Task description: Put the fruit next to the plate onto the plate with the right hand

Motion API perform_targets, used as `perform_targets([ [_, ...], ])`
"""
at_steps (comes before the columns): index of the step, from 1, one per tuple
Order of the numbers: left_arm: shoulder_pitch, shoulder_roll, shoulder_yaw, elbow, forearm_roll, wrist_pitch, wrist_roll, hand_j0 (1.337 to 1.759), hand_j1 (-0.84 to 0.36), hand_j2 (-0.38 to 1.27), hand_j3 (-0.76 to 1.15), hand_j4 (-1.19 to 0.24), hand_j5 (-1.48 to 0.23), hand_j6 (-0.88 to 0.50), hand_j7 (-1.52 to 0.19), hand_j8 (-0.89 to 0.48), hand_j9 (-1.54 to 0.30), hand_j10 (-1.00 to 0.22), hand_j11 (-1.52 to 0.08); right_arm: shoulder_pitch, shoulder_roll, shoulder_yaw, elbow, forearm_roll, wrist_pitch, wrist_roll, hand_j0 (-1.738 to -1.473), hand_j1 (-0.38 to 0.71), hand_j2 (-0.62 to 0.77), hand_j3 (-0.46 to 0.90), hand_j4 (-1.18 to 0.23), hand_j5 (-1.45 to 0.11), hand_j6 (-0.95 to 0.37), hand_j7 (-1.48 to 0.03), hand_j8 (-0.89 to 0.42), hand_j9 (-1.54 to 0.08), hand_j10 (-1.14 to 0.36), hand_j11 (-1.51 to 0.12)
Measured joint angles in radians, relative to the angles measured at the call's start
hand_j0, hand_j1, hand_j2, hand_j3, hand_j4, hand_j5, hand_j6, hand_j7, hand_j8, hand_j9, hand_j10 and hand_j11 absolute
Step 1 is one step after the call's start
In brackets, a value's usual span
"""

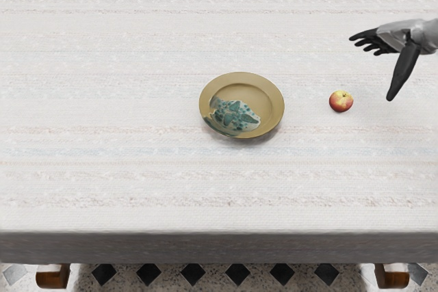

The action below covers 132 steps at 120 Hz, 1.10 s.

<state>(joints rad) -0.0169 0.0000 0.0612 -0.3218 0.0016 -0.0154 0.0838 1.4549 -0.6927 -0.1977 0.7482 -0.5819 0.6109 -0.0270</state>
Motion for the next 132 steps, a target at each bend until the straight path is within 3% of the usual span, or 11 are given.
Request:
perform_targets([
  [33,0.0,0.0,0.0,0.0,0.0,0.0,0.0,1.658,0.35,0.0,0.0,0.0,0.0,0.0,0.0,0.0,0.0,0.0,0.0,0.007,0.055,0.01,0.036,0.003,0.0,-0.01,-1.658,-0.32,0.0,0.0,-0.03,-0.03,-0.03,-0.03,-0.03,-0.03,-0.03,-0.03],
  [37,0.0,0.0,0.0,0.0,0.0,0.0,0.0,1.658,0.35,0.0,0.0,0.0,0.0,0.0,0.0,0.0,0.0,0.0,0.0,0.01,0.074,0.008,0.039,0.0,0.0,-0.05,-1.658,-0.32,0.0,0.0,-0.03,-0.03,-0.03,-0.03,-0.03,-0.03,-0.03,-0.03],
  [60,0.0,0.0,0.0,0.0,0.0,0.0,0.0,1.658,0.35,0.0,0.0,0.0,0.0,0.0,0.0,0.0,0.0,0.0,0.0,0.059,0.161,0.008,0.045,-0.005,0.0,-0.365,-1.658,-0.32,0.0,0.0,-0.03,-0.03,-0.03,-0.03,-0.03,-0.03,-0.03,-0.03],
  [66,0.0,0.0,0.0,0.0,0.0,0.0,0.0,1.658,0.35,0.0,0.0,0.0,0.0,0.0,0.0,0.0,0.0,0.0,0.0,0.063,0.18,0.025,0.046,-0.003,0.0,-0.42,-1.658,-0.32,0.0,0.0,-0.03,-0.03,-0.03,-0.03,-0.03,-0.03,-0.03,-0.03],
  [73,0.0,0.0,0.0,0.0,0.0,0.0,0.0,1.658,0.35,0.0,0.0,0.0,0.0,0.0,0.0,0.0,0.0,0.0,0.0,0.064,0.193,0.033,0.048,-0.004,0.0,-0.458,-1.658,-0.32,0.0,0.0,-0.03,-0.03,-0.03,-0.03,-0.03,-0.03,-0.03,-0.03],
  [86,0.0,0.0,0.0,0.0,0.0,0.0,0.0,1.658,0.35,0.0,0.0,0.0,0.0,0.0,0.0,0.0,0.0,0.0,0.0,0.06,0.233,0.037,0.05,-0.029,-0.003,-0.492,-1.658,-0.32,-0.01,0.0,-0.03,-0.03,-0.03,-0.03,-0.03,-0.03,-0.03,-0.03],
  [104,0.0,0.0,0.0,0.0,0.0,0.0,0.0,1.658,0.35,0.0,0.0,0.0,0.0,0.0,0.0,0.0,0.0,0.0,0.0,0.05,0.255,0.039,0.068,-0.068,-0.09,-0.506,-1.658,-0.32,-0.01,0.0,-0.03,-0.04,-0.03,-0.03,-0.03,-0.04,-0.03,-0.04],
  [115,0.0,0.0,0.0,0.0,0.0,0.0,0.0,1.658,0.35,0.0,0.0,0.0,0.0,0.0,0.0,0.0,0.0,0.0,0.0,0.027,0.228,0.039,0.149,-0.099,-0.207,-0.508,-1.658,-0.32,-0.01,0.0,-0.03,-0.04,-0.03,-0.04,-0.03,-0.04,-0.03,-0.04],
  [124,0.0,0.0,0.0,0.0,0.0,0.0,0.0,1.658,0.35,0.0,0.0,0.0,0.0,0.0,0.0,0.0,0.0,0.0,0.0,0.014,0.172,0.038,0.273,-0.124,-0.305,-0.512,-1.658,-0.32,-0.01,0.0,-0.03,-0.04,-0.03,-0.04,-0.03,-0.04,-0.03,-0.04],
  [132,0.0,0.0,0.0,0.0,0.0,0.0,0.0,1.658,0.35,0.0,0.0,0.0,0.0,0.0,0.0,0.0,0.0,0.0,0.0,-0.006,0.132,0.038,0.363,-0.154,-0.381,-0.54,-1.658,-0.32,-0.01,0.0,-0.03,-0.04,-0.03,-0.04,-0.03,-0.04,-0.03,-0.04],
])
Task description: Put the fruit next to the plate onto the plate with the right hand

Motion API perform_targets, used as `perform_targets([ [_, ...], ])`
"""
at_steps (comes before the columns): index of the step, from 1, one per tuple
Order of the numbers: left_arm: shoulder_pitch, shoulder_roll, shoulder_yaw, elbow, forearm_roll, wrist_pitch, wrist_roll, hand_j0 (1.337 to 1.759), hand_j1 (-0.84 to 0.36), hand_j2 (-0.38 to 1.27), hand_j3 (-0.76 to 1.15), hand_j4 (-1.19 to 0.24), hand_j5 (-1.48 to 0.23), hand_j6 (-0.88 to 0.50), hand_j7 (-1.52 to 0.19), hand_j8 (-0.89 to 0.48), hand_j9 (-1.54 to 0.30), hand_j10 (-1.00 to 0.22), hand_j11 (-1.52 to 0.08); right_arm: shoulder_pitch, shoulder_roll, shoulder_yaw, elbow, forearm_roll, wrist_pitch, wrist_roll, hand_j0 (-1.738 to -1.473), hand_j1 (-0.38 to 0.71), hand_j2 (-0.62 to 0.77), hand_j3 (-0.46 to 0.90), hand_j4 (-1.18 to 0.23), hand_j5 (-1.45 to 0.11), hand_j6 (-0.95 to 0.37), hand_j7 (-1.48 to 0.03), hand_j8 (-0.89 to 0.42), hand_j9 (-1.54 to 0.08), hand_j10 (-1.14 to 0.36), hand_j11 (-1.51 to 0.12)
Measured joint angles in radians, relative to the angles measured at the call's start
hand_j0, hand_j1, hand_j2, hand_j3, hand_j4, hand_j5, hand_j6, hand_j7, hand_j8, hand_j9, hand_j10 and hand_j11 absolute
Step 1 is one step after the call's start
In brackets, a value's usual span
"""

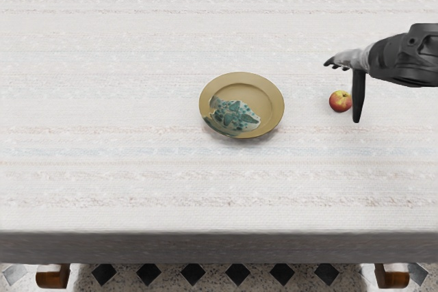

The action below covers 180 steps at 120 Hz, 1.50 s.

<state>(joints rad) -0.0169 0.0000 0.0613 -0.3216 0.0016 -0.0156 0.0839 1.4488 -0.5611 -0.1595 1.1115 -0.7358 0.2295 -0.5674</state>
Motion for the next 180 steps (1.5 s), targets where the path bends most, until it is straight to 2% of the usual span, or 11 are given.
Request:
perform_targets([
  [18,0.0,0.0,0.0,0.0,0.0,0.0,0.0,1.658,0.35,0.0,0.0,0.0,0.0,0.0,0.0,0.0,0.0,0.0,0.0,-0.051,-0.041,0.002,0.078,-0.033,-0.109,-0.027,-1.658,-0.31,-0.01,0.0,-0.04,-0.04,-0.04,-0.04,-0.04,-0.04,-0.04,-0.04],
  [52,0.0,0.0,0.0,0.0,0.0,0.0,0.0,1.658,0.35,0.0,0.0,0.0,0.0,0.0,0.0,0.0,0.0,0.0,0.0,-0.079,-0.044,0.002,0.097,-0.046,-0.184,-0.035,-1.658,-0.2,-0.02,0.0,-0.13,-0.16,-0.13,-0.16,-0.13,-0.16,-0.13,-0.16],
  [62,0.0,0.0,0.0,0.0,0.0,0.0,0.0,1.658,0.35,0.0,0.0,0.0,0.0,0.0,0.0,0.0,0.0,0.0,0.0,-0.08,-0.043,0.001,0.086,-0.058,-0.185,-0.035,-1.658,-0.19,-0.02,0.0,-0.14,-0.17,-0.14,-0.17,-0.14,-0.17,-0.14,-0.17],
  [77,0.0,0.0,0.0,0.0,0.0,0.0,0.0,1.658,0.35,0.0,0.0,0.0,0.0,0.0,0.0,0.0,0.0,0.0,0.0,-0.078,0.015,0.001,0.037,-0.065,-0.185,-0.035,-1.658,-0.18,-0.03,0.0,-0.15,-0.18,-0.15,-0.18,-0.15,-0.18,-0.14,-0.18],
  [118,0.0,0.0,0.0,0.0,0.0,0.0,0.0,1.658,0.35,0.0,0.0,0.0,0.0,0.0,0.0,0.0,0.0,0.0,0.0,-0.086,0.099,-0.026,-0.059,-0.104,-0.211,-0.037,-1.658,-0.1,-0.04,0.0,-0.21,-0.27,-0.21,-0.27,-0.21,-0.27,-0.21,-0.27],
  [138,0.0,0.0,0.0,0.0,0.0,0.0,0.0,1.658,0.35,0.0,0.0,0.0,0.0,0.0,0.0,0.0,0.0,0.0,0.0,-0.104,0.136,-0.073,-0.073,-0.134,-0.307,-0.037,-1.658,-0.1,-0.04,0.0,-0.21,-0.27,-0.21,-0.27,-0.21,-0.27,-0.21,-0.27],
  [180,0.0,0.0,0.0,0.0,0.0,0.0,0.0,1.658,0.35,0.0,0.0,0.0,0.0,0.0,0.0,0.0,0.0,0.0,0.0,-0.147,0.162,-0.086,-0.076,-0.139,-0.362,-0.037,-1.658,-0.1,-0.04,0.0,-0.21,-0.28,-0.22,-0.27,-0.22,-0.28,-0.21,-0.28],
])
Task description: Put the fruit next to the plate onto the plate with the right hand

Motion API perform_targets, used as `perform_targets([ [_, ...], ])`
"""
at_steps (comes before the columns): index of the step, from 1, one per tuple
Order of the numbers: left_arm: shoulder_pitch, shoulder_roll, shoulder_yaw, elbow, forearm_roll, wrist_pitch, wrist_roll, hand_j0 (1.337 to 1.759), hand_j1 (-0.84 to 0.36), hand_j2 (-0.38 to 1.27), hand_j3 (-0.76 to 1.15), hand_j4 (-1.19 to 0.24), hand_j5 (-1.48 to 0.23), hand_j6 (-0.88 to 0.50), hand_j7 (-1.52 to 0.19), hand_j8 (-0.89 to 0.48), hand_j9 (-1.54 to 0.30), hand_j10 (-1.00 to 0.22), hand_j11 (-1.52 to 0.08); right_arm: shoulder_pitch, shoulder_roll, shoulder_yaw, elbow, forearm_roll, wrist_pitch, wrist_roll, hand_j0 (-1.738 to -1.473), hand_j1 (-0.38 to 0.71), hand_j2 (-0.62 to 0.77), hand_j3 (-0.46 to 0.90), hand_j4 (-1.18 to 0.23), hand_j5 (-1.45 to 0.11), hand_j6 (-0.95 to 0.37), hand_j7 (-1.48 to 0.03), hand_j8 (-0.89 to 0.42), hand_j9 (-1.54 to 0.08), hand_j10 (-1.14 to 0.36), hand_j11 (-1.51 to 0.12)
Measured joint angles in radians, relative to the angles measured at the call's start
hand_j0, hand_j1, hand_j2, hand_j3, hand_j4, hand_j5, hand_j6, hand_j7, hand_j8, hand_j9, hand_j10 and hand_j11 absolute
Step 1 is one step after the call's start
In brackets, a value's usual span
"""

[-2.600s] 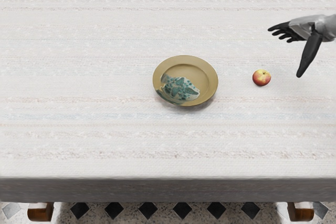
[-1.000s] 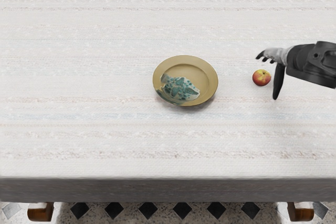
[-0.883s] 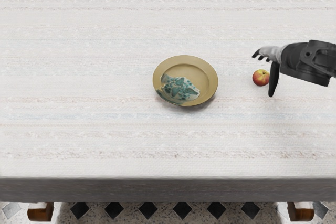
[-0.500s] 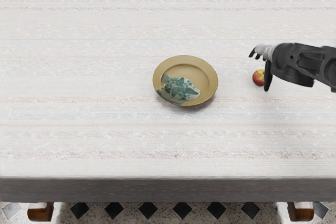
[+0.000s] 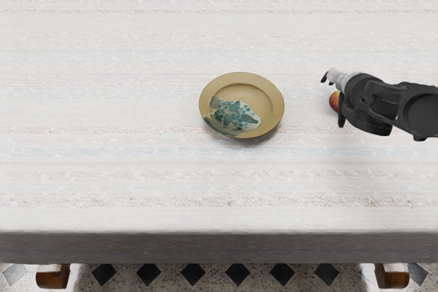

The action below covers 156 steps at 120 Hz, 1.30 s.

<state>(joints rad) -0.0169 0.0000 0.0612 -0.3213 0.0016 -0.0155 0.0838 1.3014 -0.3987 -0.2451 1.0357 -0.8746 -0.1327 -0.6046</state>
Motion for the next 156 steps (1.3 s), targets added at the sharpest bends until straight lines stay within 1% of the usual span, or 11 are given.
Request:
perform_targets([
  [34,0.0,0.0,0.0,0.0,0.0,0.0,0.0,1.658,0.35,0.0,0.0,0.0,0.0,0.0,0.0,0.0,0.0,0.0,0.0,-0.01,-0.005,-0.022,-0.014,0.001,-0.004,-0.001,-1.658,-0.1,-0.04,0.0,-0.21,-0.27,-0.22,-0.27,-0.21,-0.27,-0.21,-0.27],
  [51,0.0,0.0,0.0,0.0,0.0,0.0,0.0,1.658,0.35,0.0,0.0,0.0,0.0,0.0,0.0,0.0,0.0,0.0,0.0,-0.005,0.0,-0.05,-0.021,-0.003,-0.004,-0.005,-1.658,-0.1,-0.04,0.0,-0.21,-0.27,-0.21,-0.27,-0.21,-0.27,-0.21,-0.27],
  [78,0.0,0.0,0.0,0.0,0.0,0.0,0.0,1.658,0.35,0.0,0.0,0.0,0.0,0.0,0.0,0.0,0.0,0.0,0.0,0.015,0.011,-0.058,-0.024,-0.004,-0.003,-0.006,-1.658,-0.1,-0.04,0.0,-0.21,-0.27,-0.21,-0.27,-0.21,-0.27,-0.21,-0.27],
  [97,0.0,0.0,0.0,0.0,0.0,0.0,0.0,1.658,0.35,0.0,0.0,0.0,0.0,0.0,0.0,0.0,0.0,0.0,0.0,0.017,0.013,-0.061,-0.045,-0.004,-0.002,-0.006,-1.658,-0.1,-0.04,0.0,-0.21,-0.27,-0.21,-0.27,-0.21,-0.27,-0.21,-0.27],
  [134,0.0,0.0,0.0,0.0,0.0,0.0,0.0,1.658,0.35,0.0,0.0,0.0,0.0,0.0,0.0,0.0,0.0,0.0,0.0,0.01,0.014,-0.064,-0.062,-0.003,-0.003,-0.006,-1.658,-0.02,-0.05,0.0,-0.28,-0.36,-0.28,-0.36,-0.28,-0.36,-0.28,-0.36],
  [156,0.0,0.0,0.0,0.0,0.0,0.0,0.0,1.658,0.35,0.0,0.0,0.0,0.0,0.0,0.0,0.0,0.0,0.0,0.0,0.014,0.029,-0.062,-0.067,0.0,-0.004,-0.006,-1.658,0.01,-0.06,0.0,-0.3,-0.39,-0.31,-0.39,-0.31,-0.39,-0.3,-0.39],
])
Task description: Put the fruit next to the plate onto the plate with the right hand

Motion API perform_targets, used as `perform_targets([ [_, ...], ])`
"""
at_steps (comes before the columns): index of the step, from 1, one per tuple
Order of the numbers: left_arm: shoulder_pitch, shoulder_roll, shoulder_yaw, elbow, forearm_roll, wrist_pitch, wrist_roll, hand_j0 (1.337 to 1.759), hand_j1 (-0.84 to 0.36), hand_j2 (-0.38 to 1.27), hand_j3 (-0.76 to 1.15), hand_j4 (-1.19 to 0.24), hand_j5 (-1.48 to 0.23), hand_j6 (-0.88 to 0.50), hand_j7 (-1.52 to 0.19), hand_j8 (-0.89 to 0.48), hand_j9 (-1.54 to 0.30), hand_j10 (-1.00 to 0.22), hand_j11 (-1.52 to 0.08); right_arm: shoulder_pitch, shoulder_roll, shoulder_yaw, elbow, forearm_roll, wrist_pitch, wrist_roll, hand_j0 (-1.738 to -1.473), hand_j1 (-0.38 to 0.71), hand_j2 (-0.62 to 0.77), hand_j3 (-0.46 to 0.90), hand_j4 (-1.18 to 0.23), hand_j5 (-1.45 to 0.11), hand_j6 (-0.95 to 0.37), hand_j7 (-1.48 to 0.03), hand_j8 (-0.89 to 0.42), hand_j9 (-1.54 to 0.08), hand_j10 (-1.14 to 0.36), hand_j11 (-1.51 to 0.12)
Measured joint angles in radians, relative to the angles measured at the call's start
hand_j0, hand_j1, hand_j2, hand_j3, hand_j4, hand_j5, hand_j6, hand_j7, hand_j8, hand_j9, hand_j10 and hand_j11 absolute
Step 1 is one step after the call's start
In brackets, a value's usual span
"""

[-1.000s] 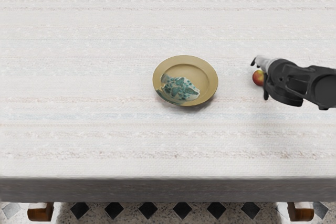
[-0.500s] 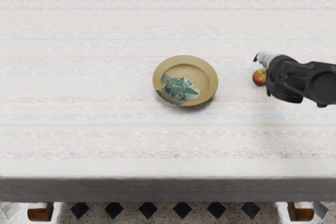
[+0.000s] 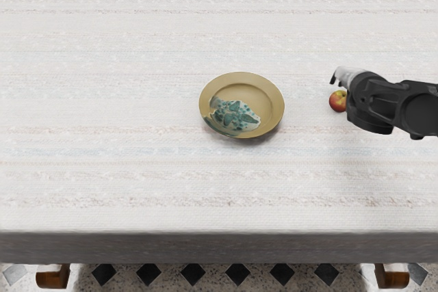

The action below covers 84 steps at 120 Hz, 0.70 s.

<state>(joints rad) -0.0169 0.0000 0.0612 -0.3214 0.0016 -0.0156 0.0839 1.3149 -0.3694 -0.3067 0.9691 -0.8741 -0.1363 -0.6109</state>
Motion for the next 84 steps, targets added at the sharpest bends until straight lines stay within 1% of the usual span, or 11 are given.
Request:
perform_targets([
  [16,0.0,0.0,0.0,0.0,0.0,0.0,0.0,1.658,0.35,0.0,0.0,0.0,0.0,0.0,0.0,0.0,0.0,0.0,0.0,0.0,0.01,0.002,-0.004,0.003,0.001,0.0,-1.658,0.05,-0.06,0.0,-0.34,-0.44,-0.34,-0.44,-0.34,-0.44,-0.34,-0.44],
  [36,0.0,0.0,0.0,0.0,0.0,0.0,0.0,1.658,0.35,0.0,0.0,0.0,0.0,0.0,0.0,0.0,0.0,0.0,0.0,-0.003,0.013,0.003,-0.012,0.006,0.001,0.0,-1.658,0.08,-0.07,0.0,-0.36,-0.46,-0.36,-0.46,-0.36,-0.46,-0.36,-0.46],
  [66,0.0,0.0,0.0,0.0,0.0,0.0,0.0,1.658,0.35,0.0,0.0,0.0,0.0,0.0,0.0,0.0,0.0,0.0,0.0,-0.015,0.043,-0.003,-0.059,0.006,0.001,0.0,-1.658,0.1,-0.07,0.0,-0.38,-0.49,-0.38,-0.49,-0.38,-0.49,-0.38,-0.49],
  [84,0.0,0.0,0.0,0.0,0.0,0.0,0.0,1.658,0.35,0.0,0.0,0.0,0.0,0.0,0.0,0.0,0.0,0.0,0.0,-0.019,0.05,-0.003,-0.069,0.006,0.004,0.0,-1.658,0.17,-0.08,0.0,-0.43,-0.56,-0.43,-0.56,-0.43,-0.56,-0.43,-0.56],
])
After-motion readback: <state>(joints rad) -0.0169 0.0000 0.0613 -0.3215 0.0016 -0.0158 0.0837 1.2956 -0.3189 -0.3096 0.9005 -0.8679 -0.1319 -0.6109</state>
